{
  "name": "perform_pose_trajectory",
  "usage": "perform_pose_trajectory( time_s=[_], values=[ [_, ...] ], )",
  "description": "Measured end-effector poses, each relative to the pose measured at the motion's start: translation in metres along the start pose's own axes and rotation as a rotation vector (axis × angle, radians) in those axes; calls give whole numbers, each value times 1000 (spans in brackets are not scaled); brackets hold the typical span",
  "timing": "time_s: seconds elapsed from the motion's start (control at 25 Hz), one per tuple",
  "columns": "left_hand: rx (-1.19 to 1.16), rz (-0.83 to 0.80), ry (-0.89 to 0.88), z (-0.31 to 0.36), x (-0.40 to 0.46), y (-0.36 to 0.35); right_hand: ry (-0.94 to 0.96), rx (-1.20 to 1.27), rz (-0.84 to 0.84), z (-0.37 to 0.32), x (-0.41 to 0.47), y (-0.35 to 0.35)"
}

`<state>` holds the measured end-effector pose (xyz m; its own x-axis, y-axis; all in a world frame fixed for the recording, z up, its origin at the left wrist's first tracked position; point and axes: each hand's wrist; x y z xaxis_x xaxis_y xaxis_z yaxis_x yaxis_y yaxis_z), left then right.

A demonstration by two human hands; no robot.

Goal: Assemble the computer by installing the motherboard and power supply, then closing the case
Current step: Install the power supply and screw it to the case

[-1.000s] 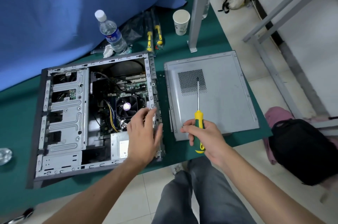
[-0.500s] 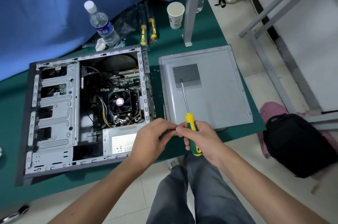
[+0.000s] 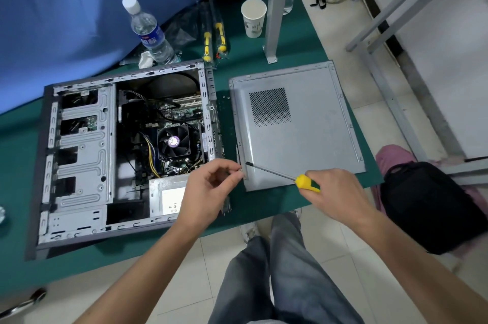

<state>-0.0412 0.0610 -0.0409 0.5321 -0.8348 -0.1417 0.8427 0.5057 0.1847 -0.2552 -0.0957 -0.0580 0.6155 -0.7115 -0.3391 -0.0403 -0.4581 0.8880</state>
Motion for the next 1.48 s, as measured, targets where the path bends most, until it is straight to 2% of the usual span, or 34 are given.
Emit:
perform_pose_trajectory(
  time_s=[0.6, 0.72, 0.84, 1.0, 1.12, 1.28, 1.36, 1.48],
  values=[
    [132, -57, -45, -4, -2, 4, 82, -114, 18, 2, -8, -7],
    [320, -125, -167, 0, 2, 6, 73, -177, -4, 5, -5, -5],
    [555, -269, -329, 5, 15, 8, 68, -270, -30, 7, -1, 0],
    [789, -471, -403, 11, 38, 6, 63, -306, -49, 7, 4, 10],
    [874, -561, -354, 16, 55, 3, 19, -75, -121, 9, 7, 16],
    [964, -743, -235, 19, 79, 2, -25, 196, -363, 18, 18, 26],
    [1029, -841, -198, 18, 91, -1, -67, 402, -369, 27, 25, 30],
    [1134, -1016, -147, 12, 107, -9, -189, 884, -336, 40, 29, 26]
  ],
)
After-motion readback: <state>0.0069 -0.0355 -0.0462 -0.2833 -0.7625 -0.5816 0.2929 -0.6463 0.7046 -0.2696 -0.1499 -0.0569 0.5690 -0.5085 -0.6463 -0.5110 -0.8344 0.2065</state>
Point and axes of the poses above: each hand's wrist, its own x-axis towards the middle knuckle, its own y-axis out of the back of the hand, z = x × y, and after that the axes turned 10 degrees about -y, right-handed
